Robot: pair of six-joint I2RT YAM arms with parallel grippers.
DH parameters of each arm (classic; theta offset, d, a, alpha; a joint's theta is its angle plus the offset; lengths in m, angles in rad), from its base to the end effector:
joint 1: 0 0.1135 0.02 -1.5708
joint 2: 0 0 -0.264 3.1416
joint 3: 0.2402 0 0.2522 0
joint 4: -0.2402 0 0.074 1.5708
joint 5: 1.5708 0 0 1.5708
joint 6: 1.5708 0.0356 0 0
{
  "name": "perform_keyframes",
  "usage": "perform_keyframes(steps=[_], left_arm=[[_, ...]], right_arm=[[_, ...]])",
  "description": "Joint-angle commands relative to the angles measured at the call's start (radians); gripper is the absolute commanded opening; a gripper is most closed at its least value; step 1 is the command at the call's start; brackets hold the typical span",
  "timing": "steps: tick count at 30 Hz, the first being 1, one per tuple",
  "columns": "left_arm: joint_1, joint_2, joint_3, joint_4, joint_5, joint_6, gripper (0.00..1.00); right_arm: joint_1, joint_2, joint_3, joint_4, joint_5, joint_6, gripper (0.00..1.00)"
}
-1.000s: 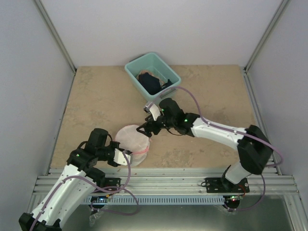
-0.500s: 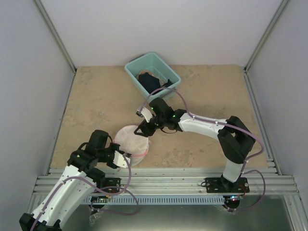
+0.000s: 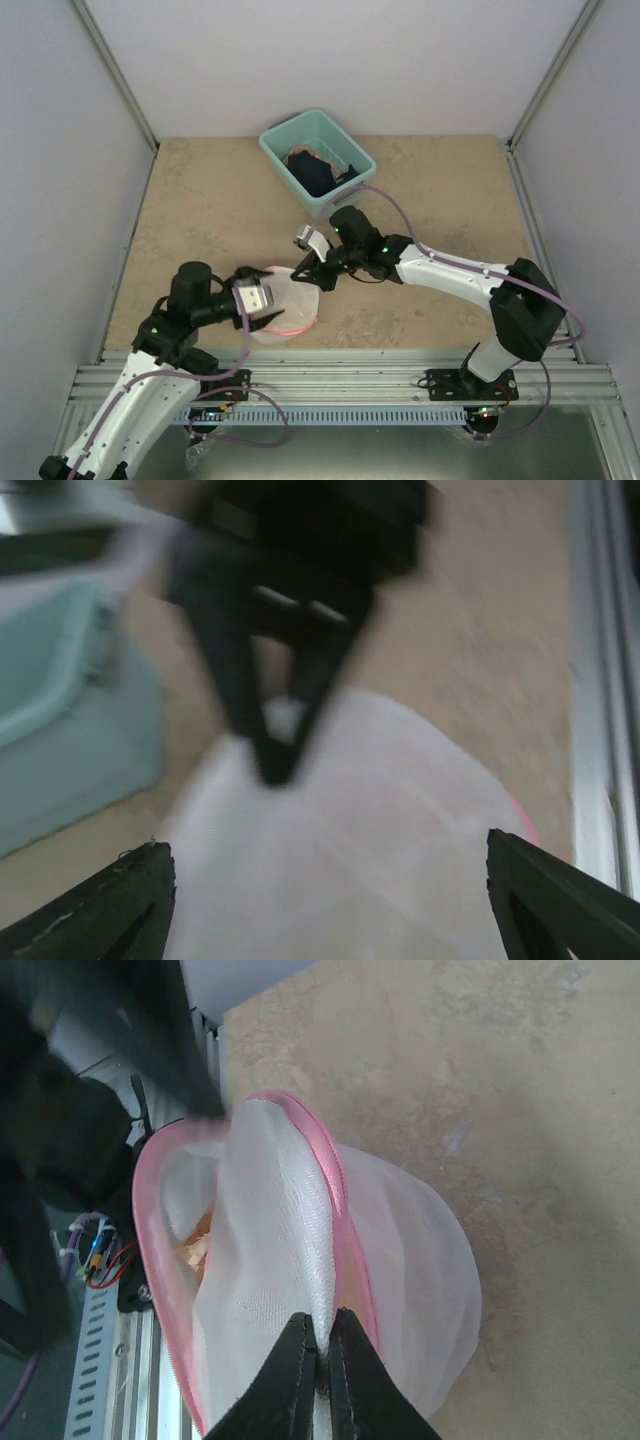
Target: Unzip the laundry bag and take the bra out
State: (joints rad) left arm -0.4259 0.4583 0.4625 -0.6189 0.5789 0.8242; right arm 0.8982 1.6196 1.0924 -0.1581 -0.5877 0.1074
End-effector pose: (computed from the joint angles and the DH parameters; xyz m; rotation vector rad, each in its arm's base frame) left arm 0.0946 -0.0643 0.2315 1.4731 1.4946 -0.3929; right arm 0.2057 0.2900 0.2402 -1.2294 2.0608 1.1726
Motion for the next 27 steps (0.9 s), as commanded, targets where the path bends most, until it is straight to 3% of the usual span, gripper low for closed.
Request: perform_keyframes(steps=[1, 4, 8, 13, 18, 21, 27], left_arm=[[0.063, -0.02, 0.07, 0.379, -0.005, -0.692, 0.87], [0.149, 0.0, 0.073, 0.507, -0.24, -1.105, 0.86], [0.249, 0.063, 0.089, 0.389, -0.355, -1.354, 0.7], [0.274, 0.129, 0.078, 0.229, -0.171, -1.419, 0.66], [0.273, 0.151, 0.084, 0.184, -0.075, -1.394, 0.72], [0.271, 0.171, 0.009, 0.189, 0.009, -1.458, 0.72], [0.241, 0.233, -0.004, 0.176, -0.011, -1.498, 0.75]], right_arm=[[-0.01, -0.074, -0.066, 0.052, -0.047, -0.075, 0.0], [-0.013, -0.117, -0.106, 0.09, -0.059, -0.12, 0.0], [-0.014, -0.174, -0.159, 0.133, -0.064, -0.208, 0.01], [-0.016, -0.236, -0.184, 0.15, -0.058, -0.297, 0.0], [-0.043, -0.286, -0.199, 0.141, -0.081, -0.376, 0.0], [-0.07, -0.314, -0.246, 0.181, -0.105, -0.411, 0.01], [-0.09, -0.374, -0.336, 0.292, -0.151, -0.486, 0.0]])
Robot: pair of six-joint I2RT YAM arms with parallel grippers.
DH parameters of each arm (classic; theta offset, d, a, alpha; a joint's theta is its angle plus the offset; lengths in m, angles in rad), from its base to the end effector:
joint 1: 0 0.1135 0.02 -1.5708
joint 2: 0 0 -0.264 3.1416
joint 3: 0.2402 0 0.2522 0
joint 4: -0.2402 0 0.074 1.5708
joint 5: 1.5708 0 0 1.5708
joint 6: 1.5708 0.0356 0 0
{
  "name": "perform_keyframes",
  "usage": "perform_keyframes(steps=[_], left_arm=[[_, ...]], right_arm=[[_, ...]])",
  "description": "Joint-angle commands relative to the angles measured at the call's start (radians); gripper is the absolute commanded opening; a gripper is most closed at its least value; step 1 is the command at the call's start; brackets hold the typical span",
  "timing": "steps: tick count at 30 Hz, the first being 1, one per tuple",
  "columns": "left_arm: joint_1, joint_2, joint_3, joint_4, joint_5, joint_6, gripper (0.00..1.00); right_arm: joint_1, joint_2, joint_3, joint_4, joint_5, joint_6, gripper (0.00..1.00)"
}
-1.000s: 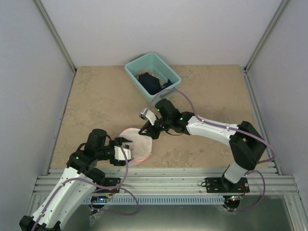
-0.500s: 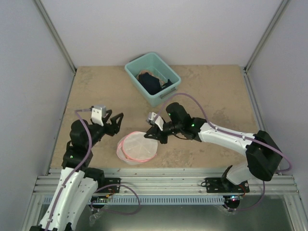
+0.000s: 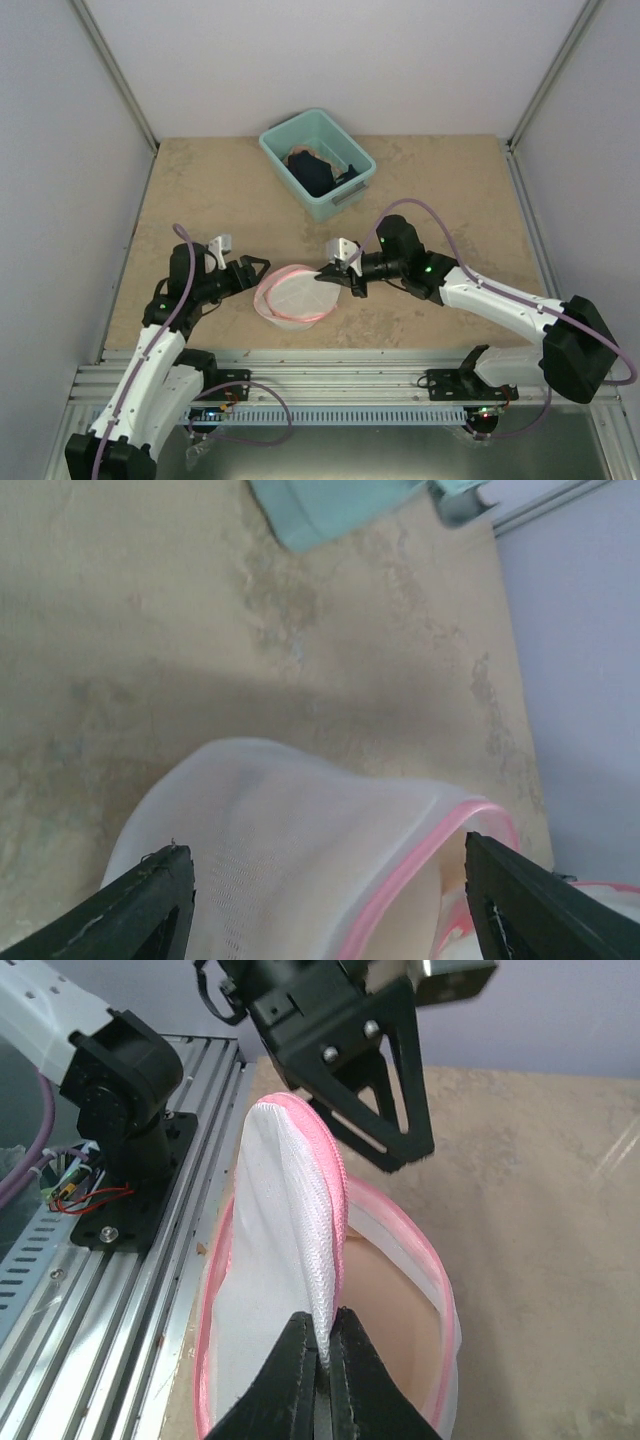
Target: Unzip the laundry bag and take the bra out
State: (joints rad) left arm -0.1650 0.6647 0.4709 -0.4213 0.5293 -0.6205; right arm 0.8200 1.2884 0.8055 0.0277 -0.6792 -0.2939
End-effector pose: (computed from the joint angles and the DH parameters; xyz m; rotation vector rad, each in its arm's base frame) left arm 0.1447 -0.0423 0.2276 -0.2005 2.2646 -1.0099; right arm 0.1764 0.2219 0.2617 -1.4427 1.4763 1.0147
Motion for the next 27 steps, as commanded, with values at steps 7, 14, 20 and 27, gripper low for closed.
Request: perform_keyframes(steps=[7, 14, 20, 27], left_arm=[[-0.079, 0.097, -0.033, 0.016, 0.018, -0.078, 0.73], [-0.106, 0.156, -0.044, 0.036, -0.002, -0.089, 0.43], [-0.108, 0.148, -0.052, 0.067, 0.002, -0.091, 0.0], [-0.067, 0.107, -0.073, 0.097, -0.063, -0.117, 0.0]], right_arm=[[-0.016, -0.053, -0.065, 0.111, -0.059, -0.157, 0.0], [-0.021, -0.047, -0.063, 0.103, -0.059, -0.196, 0.01], [-0.021, -0.043, -0.054, 0.014, -0.107, -0.347, 0.04], [-0.013, -0.193, -0.131, -0.279, -0.121, -0.811, 0.21]])
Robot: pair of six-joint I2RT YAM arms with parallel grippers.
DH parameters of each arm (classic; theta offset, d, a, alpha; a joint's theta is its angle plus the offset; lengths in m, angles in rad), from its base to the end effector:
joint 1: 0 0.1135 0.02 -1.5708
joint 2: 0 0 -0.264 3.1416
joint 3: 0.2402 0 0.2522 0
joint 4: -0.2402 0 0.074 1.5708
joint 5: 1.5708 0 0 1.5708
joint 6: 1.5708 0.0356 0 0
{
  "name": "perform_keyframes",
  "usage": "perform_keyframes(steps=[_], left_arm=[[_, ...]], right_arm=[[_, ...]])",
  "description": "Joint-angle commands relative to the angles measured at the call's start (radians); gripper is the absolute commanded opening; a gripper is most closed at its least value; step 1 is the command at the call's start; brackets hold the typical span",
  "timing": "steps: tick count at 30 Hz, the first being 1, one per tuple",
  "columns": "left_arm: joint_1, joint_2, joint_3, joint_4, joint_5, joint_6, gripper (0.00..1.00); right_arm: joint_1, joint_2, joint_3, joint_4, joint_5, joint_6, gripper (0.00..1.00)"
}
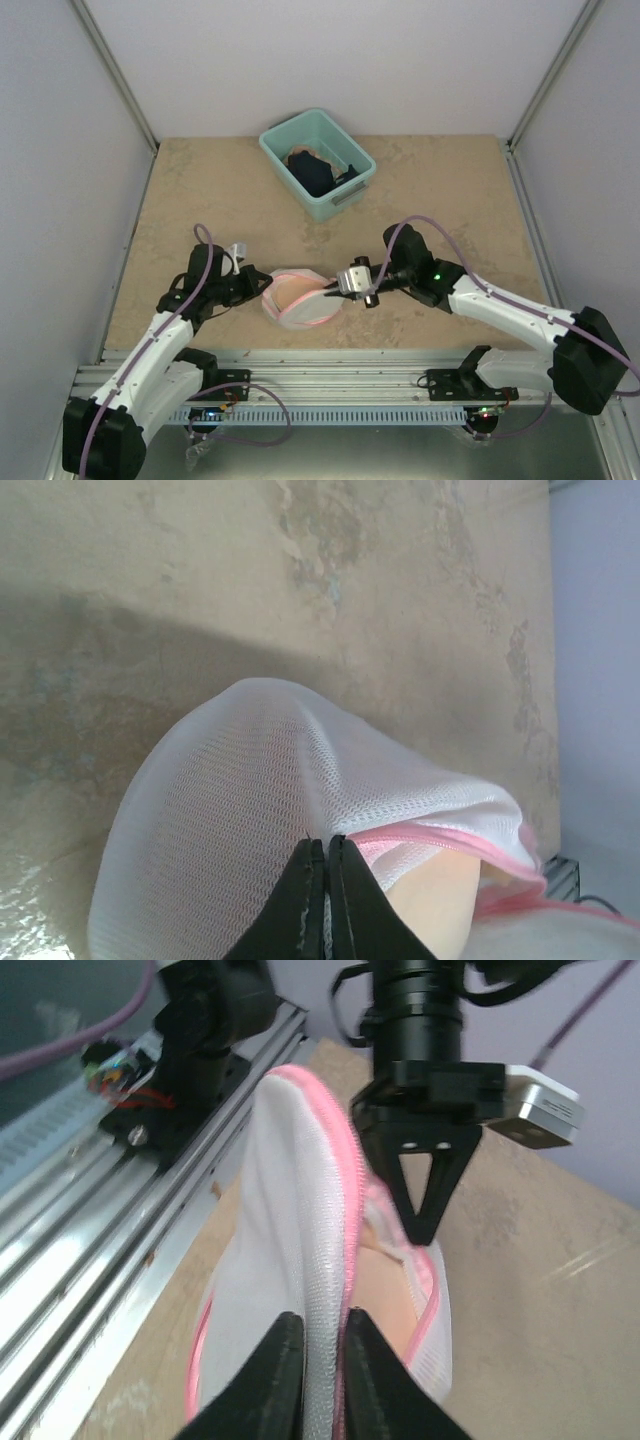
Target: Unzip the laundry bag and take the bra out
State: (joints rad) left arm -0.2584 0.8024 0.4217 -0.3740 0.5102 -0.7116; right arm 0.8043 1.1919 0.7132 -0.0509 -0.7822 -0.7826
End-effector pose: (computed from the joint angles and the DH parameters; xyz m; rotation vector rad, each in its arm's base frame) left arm 0.1529 -0.0584 0.1960 -0.2803 2.4408 -1.0553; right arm 0.1575 0.1997 0.2491 -1.7374 1.0538 0.8277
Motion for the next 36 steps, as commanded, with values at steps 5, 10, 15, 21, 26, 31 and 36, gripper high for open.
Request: perform_keyframes(steps=[5, 10, 15, 21, 26, 31, 36], left_arm=[[0.057, -0.074, -0.065, 0.1, -0.047, -0.059, 0.0], [0.06, -0.086, -0.082, 0.121, -0.039, -0.065, 0.0], [0.065, -0.097, -0.086, 0.127, -0.034, -0.067, 0.0], [0.078, -0.104, -0.087, 0.128, -0.034, -0.071, 0.0], [0.085, -0.109, -0.09, 0.13, -0.038, -0.073, 0.0], [0.085, -0.118, -0.092, 0.133, -0.035, -0.074, 0.0], [0.086, -0.124, -0.093, 0.135, -0.036, -0.074, 0.0]], right_arm=[[0.021, -0.229, -0.041, -0.423, 0.188, -0.381, 0.43], [0.021, -0.365, -0.031, -0.531, 0.413, -0.341, 0.52], [0.021, -0.448, -0.007, -0.295, 0.372, 0.033, 0.79], [0.04, -0.189, 0.047, 0.115, 0.325, 0.715, 0.53], [0.191, 0.194, 0.307, -0.099, 0.585, 0.86, 0.42], [0.302, 0.355, 0.388, -0.167, 0.717, 0.906, 0.44], [0.336, 0.442, 0.407, -0.188, 0.74, 0.96, 0.45]])
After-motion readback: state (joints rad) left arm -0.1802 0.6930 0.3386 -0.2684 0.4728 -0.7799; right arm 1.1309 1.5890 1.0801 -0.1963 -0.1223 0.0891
